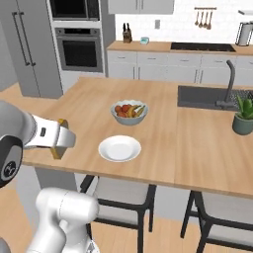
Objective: Start the toaster. Once the lever pops up, take the bread to the plate on the dining counter.
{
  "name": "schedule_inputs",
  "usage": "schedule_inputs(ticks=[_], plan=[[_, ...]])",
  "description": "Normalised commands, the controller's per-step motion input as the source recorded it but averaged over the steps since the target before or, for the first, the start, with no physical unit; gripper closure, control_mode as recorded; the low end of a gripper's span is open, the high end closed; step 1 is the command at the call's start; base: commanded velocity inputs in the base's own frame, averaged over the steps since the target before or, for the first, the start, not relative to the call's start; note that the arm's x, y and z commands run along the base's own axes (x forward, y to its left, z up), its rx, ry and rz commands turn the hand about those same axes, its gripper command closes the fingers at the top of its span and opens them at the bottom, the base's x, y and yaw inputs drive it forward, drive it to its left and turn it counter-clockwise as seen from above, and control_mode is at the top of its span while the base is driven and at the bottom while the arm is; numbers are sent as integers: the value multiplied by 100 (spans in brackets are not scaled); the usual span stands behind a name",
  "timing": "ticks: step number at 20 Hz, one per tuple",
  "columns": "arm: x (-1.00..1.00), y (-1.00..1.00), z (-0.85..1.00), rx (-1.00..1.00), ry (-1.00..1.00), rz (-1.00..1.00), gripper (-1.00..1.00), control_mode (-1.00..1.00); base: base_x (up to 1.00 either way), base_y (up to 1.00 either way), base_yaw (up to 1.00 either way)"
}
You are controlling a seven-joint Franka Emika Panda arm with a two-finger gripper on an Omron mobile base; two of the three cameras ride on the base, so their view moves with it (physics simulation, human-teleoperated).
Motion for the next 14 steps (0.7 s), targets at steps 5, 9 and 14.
schedule_inputs(ticks=[5, 9, 14], plan=[[0, 0, 0, 0, 0, 0, 100, 100, 48, -7, 0], [65, -35, -17, 13, 4, 0, 100, -100, 0, 0, 0], [81, -42, -26, 19, 11, 0, 100, -100, 0, 0, 0]])
